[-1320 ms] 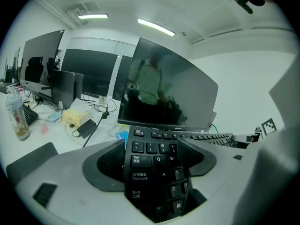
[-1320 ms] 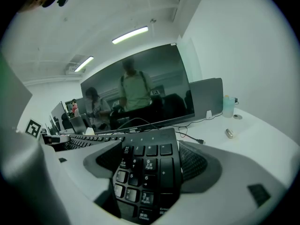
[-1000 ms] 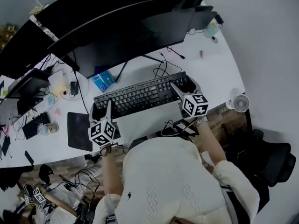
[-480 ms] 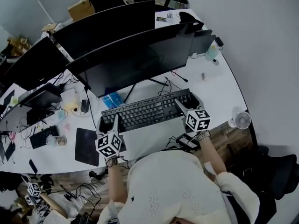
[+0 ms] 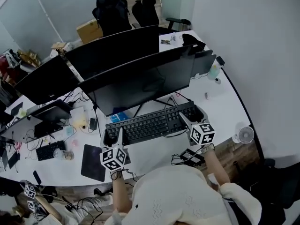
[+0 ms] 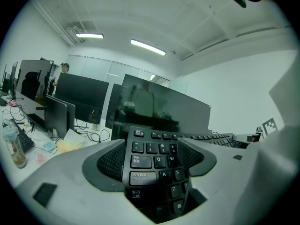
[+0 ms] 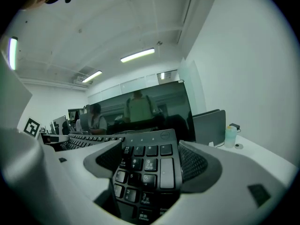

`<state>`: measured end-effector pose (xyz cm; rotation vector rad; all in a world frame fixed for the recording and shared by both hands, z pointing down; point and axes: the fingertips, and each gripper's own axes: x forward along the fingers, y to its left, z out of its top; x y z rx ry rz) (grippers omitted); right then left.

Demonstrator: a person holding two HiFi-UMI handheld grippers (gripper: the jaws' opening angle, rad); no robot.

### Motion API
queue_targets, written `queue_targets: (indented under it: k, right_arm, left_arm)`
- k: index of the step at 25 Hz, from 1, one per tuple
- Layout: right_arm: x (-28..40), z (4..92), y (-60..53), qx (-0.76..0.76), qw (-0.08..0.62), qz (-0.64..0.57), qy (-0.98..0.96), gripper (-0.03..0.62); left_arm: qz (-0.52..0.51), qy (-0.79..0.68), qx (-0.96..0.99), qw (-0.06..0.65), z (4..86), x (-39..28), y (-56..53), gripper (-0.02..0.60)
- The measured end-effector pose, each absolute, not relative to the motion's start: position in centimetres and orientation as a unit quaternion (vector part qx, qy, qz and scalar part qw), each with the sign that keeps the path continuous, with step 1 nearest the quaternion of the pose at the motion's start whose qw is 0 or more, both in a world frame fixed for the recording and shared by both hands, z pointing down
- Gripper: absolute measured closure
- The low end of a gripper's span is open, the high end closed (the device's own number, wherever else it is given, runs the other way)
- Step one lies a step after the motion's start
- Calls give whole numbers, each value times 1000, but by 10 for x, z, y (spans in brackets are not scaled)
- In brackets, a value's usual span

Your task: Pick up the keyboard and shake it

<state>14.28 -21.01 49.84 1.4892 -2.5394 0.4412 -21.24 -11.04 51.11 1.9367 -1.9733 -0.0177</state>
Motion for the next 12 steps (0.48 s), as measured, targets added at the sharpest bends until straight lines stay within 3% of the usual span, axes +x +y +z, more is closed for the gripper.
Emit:
queue_targets:
  k: [12]
  right_arm:
    - [127, 425, -229, 497, 31, 85, -863, 227]
  left_arm:
    - [-50, -708, 693, 124, 444, -227, -127, 255]
